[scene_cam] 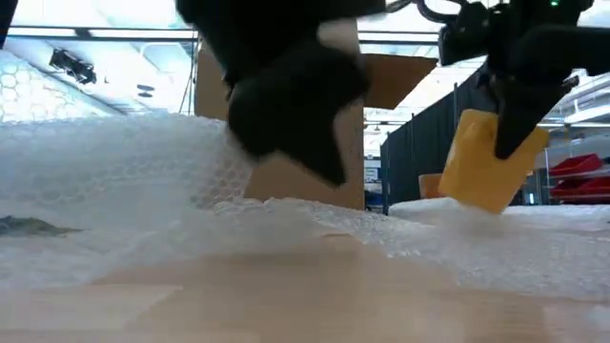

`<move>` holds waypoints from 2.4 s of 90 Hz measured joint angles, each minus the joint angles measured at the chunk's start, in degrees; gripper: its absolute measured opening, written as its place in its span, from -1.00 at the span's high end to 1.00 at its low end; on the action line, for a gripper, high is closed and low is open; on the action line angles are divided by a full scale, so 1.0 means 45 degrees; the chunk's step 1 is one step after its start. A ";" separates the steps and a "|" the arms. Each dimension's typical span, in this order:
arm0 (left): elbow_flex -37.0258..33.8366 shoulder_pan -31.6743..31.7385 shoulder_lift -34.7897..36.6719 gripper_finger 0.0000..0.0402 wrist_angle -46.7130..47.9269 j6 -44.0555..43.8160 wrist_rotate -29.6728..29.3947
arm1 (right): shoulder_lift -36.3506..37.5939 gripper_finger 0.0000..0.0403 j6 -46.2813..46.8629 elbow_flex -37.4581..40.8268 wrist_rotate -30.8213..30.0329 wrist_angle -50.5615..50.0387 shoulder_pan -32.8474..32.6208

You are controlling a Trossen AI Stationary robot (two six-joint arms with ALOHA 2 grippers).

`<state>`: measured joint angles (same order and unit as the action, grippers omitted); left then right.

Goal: Wrap mug
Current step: Wrap the yellow mug with the bubble wrap

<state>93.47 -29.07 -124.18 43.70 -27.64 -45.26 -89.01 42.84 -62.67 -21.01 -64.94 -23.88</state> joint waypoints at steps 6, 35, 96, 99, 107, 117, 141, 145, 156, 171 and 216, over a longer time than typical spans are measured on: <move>0.0000 0.0030 -0.0080 0.40 0.0645 -0.0364 -0.0003 | 0.0000 1.00 0.0823 0.0000 0.0148 -0.1513 -0.0049; -0.0004 -0.0124 -0.0082 0.40 0.3720 -0.2146 -0.0051 | 0.0039 1.00 0.2902 0.0000 0.0781 -0.5067 -0.0363; -0.1885 -0.0551 -0.0068 0.40 0.2609 -0.2997 0.0254 | 0.0034 1.00 -0.0991 0.1905 -0.1240 0.1111 0.4155; -0.1982 -0.0570 -0.0058 0.40 0.2614 -0.3181 0.0263 | 0.0029 1.00 -0.0740 0.1955 -0.1168 0.0727 0.4258; -0.2150 -0.0646 -0.0029 0.40 0.2645 -0.3406 0.0317 | 0.0024 1.00 -0.0348 0.2087 -0.0975 -0.0131 0.4399; -0.2229 -0.0765 -0.0019 0.40 0.2724 -0.3642 0.0340 | 0.0024 1.00 -0.0090 0.2364 -0.0961 -0.0565 0.4425; -0.2239 -0.0939 -0.0024 0.40 0.2968 -0.3740 0.0443 | 0.0049 1.00 0.0380 0.2846 -0.0958 -0.0317 0.4323; -0.2239 -0.0939 -0.0024 0.40 0.2963 -0.3740 0.0443 | 0.0049 1.00 0.0192 0.2858 -0.0974 0.0006 0.4215; -0.2239 -0.0939 -0.0029 0.40 0.2954 -0.3725 0.0433 | 0.0061 1.00 -0.0580 0.2873 -0.1161 0.1153 0.4038; -0.2239 -0.0935 -0.0034 0.40 0.2923 -0.3635 0.0433 | 0.0063 1.00 -0.1243 0.2768 -0.1748 0.2682 0.4022; -0.2127 -0.1121 0.0088 0.40 0.2923 -0.2849 0.0627 | 0.0000 1.00 -0.4866 0.0900 -0.0756 0.7441 0.4008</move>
<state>83.90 -34.12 -123.79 56.85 -40.46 -42.44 -89.01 20.94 -58.63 -24.41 -31.45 -5.84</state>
